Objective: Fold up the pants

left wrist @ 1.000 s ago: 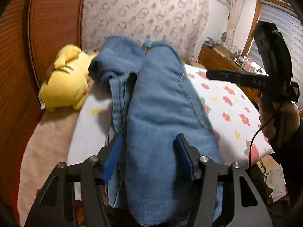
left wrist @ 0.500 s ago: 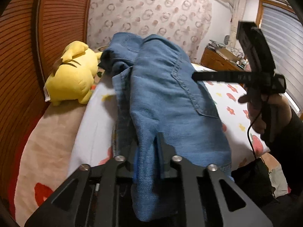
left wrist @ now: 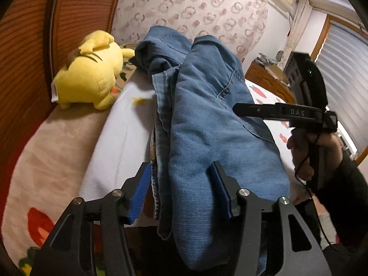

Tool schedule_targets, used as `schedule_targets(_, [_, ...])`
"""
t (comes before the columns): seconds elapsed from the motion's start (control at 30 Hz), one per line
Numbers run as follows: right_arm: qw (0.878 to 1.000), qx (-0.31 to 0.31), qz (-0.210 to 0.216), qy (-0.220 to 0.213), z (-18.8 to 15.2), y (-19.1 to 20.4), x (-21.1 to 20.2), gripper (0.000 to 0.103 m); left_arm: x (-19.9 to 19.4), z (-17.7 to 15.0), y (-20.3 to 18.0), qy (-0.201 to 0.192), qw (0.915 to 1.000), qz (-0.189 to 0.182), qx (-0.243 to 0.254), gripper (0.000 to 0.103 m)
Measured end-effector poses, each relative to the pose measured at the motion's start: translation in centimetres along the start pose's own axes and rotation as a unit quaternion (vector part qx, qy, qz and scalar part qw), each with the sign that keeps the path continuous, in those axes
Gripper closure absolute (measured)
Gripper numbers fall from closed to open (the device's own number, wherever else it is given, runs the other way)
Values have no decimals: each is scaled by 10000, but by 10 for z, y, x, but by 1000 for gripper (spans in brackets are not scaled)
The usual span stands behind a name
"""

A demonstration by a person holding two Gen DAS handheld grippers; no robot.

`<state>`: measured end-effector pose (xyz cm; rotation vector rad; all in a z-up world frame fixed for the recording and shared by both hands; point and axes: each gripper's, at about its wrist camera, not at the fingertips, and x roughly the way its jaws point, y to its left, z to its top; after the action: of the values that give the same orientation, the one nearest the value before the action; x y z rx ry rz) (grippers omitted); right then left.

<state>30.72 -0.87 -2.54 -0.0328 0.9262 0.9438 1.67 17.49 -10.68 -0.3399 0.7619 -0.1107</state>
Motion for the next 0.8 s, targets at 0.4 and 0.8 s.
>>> schedule_targets(0.4, [9967, -192, 729, -301, 7, 8, -20, 83, -10, -1, 4, -112, 9993, -270, -212, 79])
schedule_targets(0.8, [9814, -1201, 1236, -851, 60, 99, -91, 84, -67, 25, 2, -895, 9948, -417, -252, 90])
